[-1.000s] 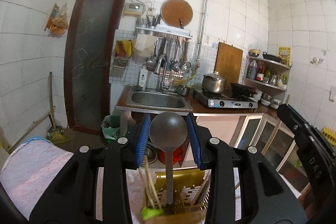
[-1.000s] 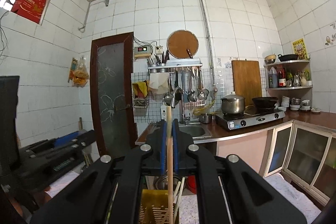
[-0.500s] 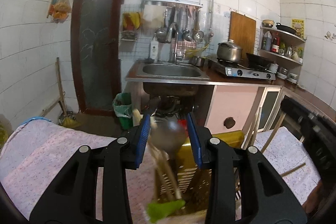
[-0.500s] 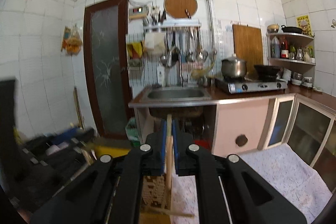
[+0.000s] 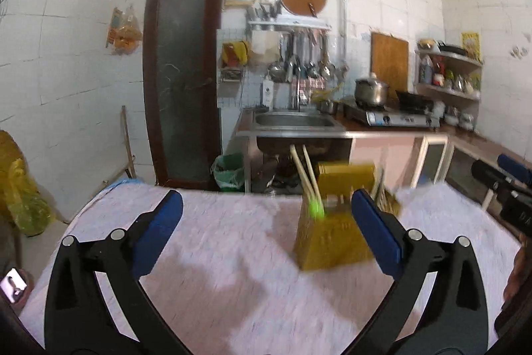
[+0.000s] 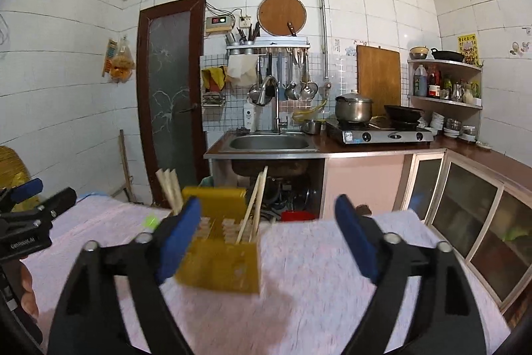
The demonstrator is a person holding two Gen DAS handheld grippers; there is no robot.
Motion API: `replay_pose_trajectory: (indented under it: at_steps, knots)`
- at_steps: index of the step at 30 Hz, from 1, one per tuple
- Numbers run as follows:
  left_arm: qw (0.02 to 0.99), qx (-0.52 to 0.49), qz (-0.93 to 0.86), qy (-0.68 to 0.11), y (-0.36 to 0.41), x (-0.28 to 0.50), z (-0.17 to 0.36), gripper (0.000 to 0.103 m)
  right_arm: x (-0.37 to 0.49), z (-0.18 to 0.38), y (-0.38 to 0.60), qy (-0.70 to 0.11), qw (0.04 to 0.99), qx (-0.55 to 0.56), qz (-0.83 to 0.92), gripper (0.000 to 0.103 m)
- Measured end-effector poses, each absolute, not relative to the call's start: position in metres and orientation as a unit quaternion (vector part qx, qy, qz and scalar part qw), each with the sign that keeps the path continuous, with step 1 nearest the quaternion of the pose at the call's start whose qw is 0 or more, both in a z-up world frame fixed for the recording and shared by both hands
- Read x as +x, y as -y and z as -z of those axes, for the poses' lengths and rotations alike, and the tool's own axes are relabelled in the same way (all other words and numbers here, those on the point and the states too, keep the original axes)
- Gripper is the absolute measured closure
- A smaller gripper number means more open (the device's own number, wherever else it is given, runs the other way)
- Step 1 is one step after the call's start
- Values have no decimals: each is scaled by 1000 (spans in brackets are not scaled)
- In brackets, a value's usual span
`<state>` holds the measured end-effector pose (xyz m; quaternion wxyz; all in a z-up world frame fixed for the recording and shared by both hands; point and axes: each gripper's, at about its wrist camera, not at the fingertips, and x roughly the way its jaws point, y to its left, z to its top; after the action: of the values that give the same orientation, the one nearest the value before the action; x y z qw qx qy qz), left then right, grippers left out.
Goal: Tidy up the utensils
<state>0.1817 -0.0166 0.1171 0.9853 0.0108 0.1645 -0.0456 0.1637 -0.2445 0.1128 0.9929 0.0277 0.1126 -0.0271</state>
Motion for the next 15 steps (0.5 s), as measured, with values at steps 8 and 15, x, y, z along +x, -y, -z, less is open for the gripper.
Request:
replay_pose_trajectory:
  at_steps: [8, 15]
  knots:
    - [984, 13, 39, -172, 4, 97, -61, 5, 79, -46, 216, -128, 991, 24, 41, 5]
    - [984, 11, 14, -178, -8, 70, -14, 5, 48, 0, 207, -128, 991, 15, 47, 5]
